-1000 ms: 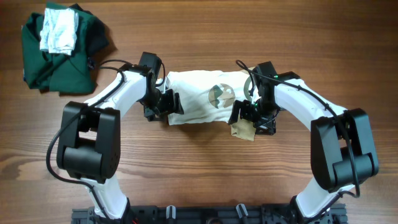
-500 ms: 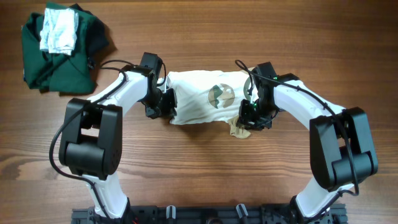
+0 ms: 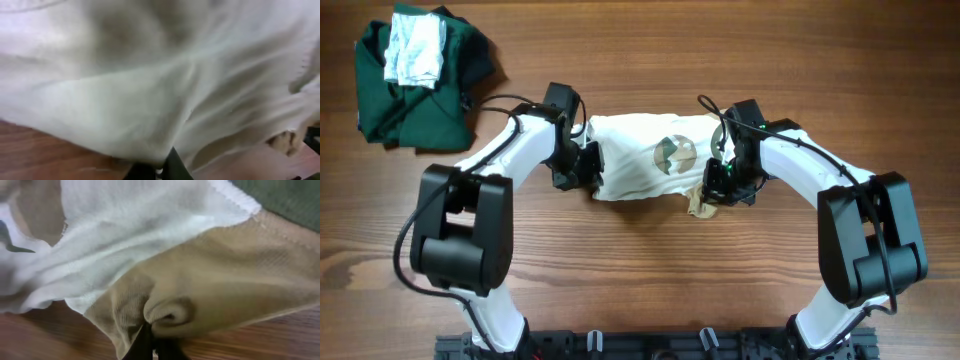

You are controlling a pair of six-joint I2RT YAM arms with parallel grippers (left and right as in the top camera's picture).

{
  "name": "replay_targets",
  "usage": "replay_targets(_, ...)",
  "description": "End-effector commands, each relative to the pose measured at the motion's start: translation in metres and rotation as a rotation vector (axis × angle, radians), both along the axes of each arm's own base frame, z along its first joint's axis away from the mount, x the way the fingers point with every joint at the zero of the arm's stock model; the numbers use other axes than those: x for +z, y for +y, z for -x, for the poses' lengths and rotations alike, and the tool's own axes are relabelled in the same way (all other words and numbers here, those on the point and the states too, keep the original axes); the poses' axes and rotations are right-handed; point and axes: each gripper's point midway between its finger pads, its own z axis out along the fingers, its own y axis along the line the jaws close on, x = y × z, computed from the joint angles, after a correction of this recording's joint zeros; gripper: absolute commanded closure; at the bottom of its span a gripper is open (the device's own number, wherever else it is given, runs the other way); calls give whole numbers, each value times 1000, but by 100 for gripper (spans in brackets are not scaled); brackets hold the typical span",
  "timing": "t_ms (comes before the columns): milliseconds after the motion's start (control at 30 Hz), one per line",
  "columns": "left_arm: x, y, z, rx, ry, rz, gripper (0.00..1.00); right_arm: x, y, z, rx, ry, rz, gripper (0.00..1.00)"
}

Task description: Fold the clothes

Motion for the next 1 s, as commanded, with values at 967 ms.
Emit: replay_targets(967, 53, 23, -9, -18, -186, -116, 96, 64, 10, -48, -67, -258, -156, 96)
